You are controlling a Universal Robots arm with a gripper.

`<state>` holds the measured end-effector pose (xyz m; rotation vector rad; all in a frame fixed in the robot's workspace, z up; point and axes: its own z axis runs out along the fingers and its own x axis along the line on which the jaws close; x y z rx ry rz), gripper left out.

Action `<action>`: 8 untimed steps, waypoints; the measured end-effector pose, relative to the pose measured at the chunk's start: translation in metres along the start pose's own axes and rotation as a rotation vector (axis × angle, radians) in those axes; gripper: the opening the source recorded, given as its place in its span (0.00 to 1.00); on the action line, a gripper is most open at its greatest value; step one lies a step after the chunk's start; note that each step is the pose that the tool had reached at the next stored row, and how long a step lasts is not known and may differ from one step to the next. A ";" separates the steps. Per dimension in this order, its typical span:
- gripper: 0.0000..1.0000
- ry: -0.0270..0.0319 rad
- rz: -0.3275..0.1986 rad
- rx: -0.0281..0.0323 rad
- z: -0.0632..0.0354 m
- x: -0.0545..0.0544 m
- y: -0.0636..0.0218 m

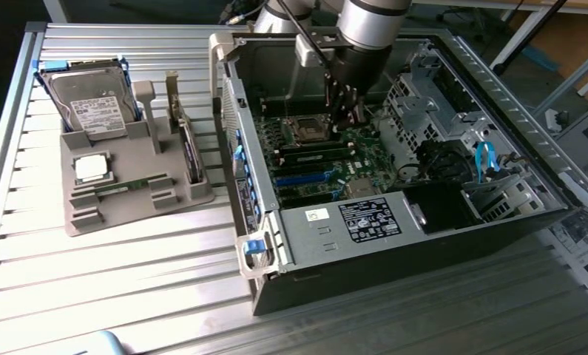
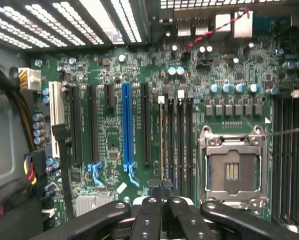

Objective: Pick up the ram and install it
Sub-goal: 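Press down the ram until it locks into place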

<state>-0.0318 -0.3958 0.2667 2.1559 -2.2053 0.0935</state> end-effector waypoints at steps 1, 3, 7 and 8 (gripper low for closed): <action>0.11 0.0001 0.000 -0.0001 0.0000 0.000 -0.0013; 0.11 -0.0001 0.000 0.0000 0.0000 0.000 -0.0036; 0.11 0.0000 0.000 -0.0001 0.0000 0.000 -0.0099; 0.11 0.0000 0.000 -0.0001 0.0001 0.000 -0.0110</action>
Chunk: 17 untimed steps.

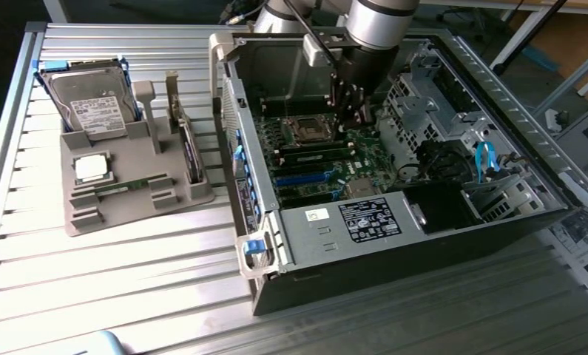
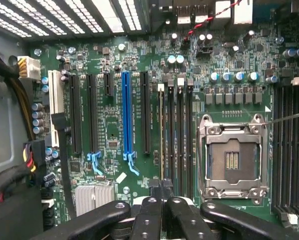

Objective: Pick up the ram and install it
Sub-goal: 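Press down the ram until it locks into place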

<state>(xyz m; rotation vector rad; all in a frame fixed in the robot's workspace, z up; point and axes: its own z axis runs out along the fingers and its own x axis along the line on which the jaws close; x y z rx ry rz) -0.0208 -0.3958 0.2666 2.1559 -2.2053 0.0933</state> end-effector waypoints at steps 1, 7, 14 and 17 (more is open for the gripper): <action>0.11 0.0001 0.000 -0.0001 0.0000 0.000 -0.0010; 0.11 0.0004 0.000 -0.0001 0.0000 0.000 -0.0070; 0.11 0.0037 0.000 -0.0017 -0.0003 0.000 -0.0124; 0.11 0.0058 0.000 -0.0029 -0.0007 0.000 -0.0150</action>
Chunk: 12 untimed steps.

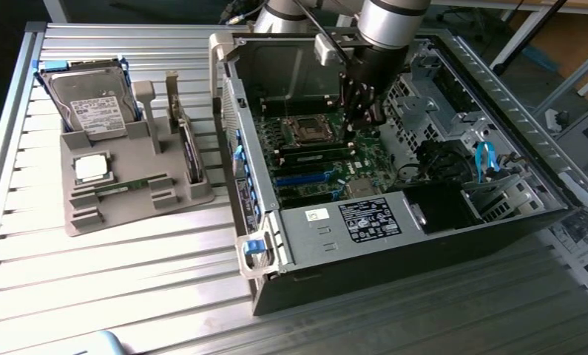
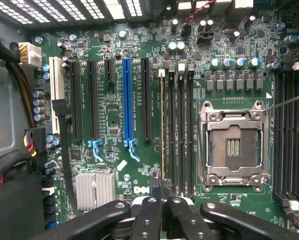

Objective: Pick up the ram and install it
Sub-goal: 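Press down the ram until it locks into place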

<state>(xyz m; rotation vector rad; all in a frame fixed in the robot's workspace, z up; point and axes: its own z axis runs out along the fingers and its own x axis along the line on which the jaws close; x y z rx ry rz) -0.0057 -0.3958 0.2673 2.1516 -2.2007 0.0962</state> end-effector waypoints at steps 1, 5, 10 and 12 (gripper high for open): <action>0.11 0.0007 0.000 -0.0002 -0.0001 0.000 -0.0007; 0.11 0.0025 0.000 -0.0005 -0.0001 0.000 -0.0034; 0.11 0.0048 0.000 -0.0013 -0.0003 0.000 -0.0074; 0.11 0.0059 0.000 -0.0019 -0.0006 0.000 -0.0092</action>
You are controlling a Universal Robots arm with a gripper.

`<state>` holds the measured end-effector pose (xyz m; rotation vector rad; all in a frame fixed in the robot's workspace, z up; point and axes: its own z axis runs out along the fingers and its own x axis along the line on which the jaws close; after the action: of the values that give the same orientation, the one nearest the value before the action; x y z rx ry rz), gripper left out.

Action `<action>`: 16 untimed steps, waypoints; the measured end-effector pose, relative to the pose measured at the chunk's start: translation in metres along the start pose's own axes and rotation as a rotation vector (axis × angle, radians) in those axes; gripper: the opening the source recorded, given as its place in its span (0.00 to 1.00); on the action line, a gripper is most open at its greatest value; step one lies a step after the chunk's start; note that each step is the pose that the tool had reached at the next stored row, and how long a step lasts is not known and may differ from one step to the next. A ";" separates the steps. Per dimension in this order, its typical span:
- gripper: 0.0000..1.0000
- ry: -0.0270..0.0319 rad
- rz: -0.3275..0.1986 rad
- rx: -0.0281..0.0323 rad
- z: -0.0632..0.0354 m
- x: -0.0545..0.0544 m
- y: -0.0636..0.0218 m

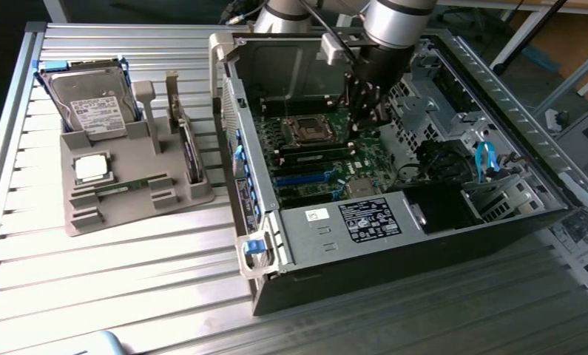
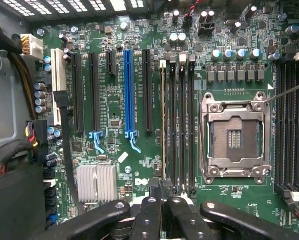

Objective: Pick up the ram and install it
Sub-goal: 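Press down the ram until it locks into place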

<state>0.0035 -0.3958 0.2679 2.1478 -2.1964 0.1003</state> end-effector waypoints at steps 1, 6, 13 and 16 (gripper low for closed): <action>0.11 0.0004 0.000 -0.0003 -0.0002 0.000 -0.0004; 0.11 0.0075 0.000 -0.0011 -0.0019 0.000 -0.0012; 0.11 0.0199 0.000 -0.0025 -0.0066 0.001 -0.0029; 0.11 0.0222 0.000 -0.0033 -0.0093 0.001 -0.0034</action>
<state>0.0069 -0.3958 0.2773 2.1347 -2.1828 0.1198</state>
